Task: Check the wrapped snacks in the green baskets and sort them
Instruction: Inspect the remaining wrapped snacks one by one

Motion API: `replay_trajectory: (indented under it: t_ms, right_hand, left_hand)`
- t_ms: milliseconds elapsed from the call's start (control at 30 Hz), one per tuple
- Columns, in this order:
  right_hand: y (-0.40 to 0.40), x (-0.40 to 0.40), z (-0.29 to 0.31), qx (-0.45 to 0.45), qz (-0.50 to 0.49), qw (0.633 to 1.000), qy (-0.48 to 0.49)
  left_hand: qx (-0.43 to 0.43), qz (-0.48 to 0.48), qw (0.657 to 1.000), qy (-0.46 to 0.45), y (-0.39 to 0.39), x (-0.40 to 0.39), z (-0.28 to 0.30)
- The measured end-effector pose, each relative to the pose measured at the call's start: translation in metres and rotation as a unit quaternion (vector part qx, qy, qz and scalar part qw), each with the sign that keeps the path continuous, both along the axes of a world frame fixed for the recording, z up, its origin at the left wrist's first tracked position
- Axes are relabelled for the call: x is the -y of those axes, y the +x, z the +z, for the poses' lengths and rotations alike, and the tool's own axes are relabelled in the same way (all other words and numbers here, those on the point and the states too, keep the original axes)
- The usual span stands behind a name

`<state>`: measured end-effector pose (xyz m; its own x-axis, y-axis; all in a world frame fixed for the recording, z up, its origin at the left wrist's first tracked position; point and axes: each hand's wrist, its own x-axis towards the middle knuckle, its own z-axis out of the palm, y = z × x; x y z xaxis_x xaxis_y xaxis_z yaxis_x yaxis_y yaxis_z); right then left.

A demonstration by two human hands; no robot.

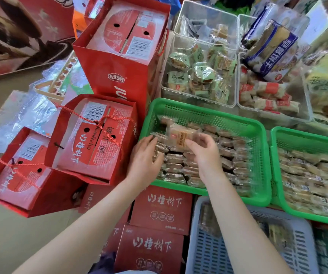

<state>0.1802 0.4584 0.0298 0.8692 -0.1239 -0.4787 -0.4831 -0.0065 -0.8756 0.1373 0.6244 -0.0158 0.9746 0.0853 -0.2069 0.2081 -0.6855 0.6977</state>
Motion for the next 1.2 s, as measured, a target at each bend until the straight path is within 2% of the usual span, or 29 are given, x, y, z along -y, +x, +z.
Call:
replay_trajectory:
  t_ms: [67, 133, 300, 500, 567, 600, 700, 767, 900, 1033, 1200]
  right_hand:
    - [0.022, -0.007, -0.010, 0.047, 0.017, 0.996, -0.070]
    - [0.040, -0.018, -0.019, 0.085, 0.056, 0.988, -0.113]
    - [0.070, -0.040, -0.056, 0.137, 0.161, 0.948, -0.237]
    - [0.083, -0.047, -0.090, 0.258, 0.323, 0.799, -0.438]
    - [0.085, -0.051, -0.097, 0.276, 0.343, 0.742, -0.506]
    - [0.086, -0.053, -0.097, 0.281, 0.329, 0.735, -0.522]
    - [0.103, -0.053, -0.095, 0.285, 0.247, 0.773, -0.510]
    - [0.118, -0.053, -0.093, 0.251, 0.239, 0.788, -0.509]
    - [0.132, -0.053, -0.095, 0.168, 0.300, 0.783, -0.519]
    - [0.131, -0.053, -0.098, 0.192, 0.302, 0.771, -0.527]
    - [0.124, -0.047, -0.088, 0.230, 0.211, 0.840, -0.444]
  left_hand:
    - [-0.015, -0.091, 0.984, 0.154, 0.011, -0.002, -0.021]
    - [-0.011, -0.131, 0.962, 0.240, 0.014, -0.005, -0.039]
    - [0.027, -0.126, 0.958, 0.258, 0.014, -0.007, -0.056]
    - [0.024, -0.137, 0.949, 0.281, 0.016, -0.008, -0.062]
    - [0.026, -0.138, 0.951, 0.275, 0.016, -0.008, -0.061]
    - [0.023, -0.140, 0.952, 0.272, 0.016, -0.008, -0.061]
    - [0.019, -0.138, 0.955, 0.263, 0.015, -0.008, -0.061]
    - [0.029, -0.131, 0.957, 0.259, 0.014, -0.008, -0.062]
    - [0.061, -0.120, 0.957, 0.257, 0.013, -0.006, -0.067]
    - [0.078, -0.115, 0.953, 0.269, 0.013, -0.007, -0.067]
    - [0.067, -0.123, 0.951, 0.277, 0.012, -0.007, -0.069]
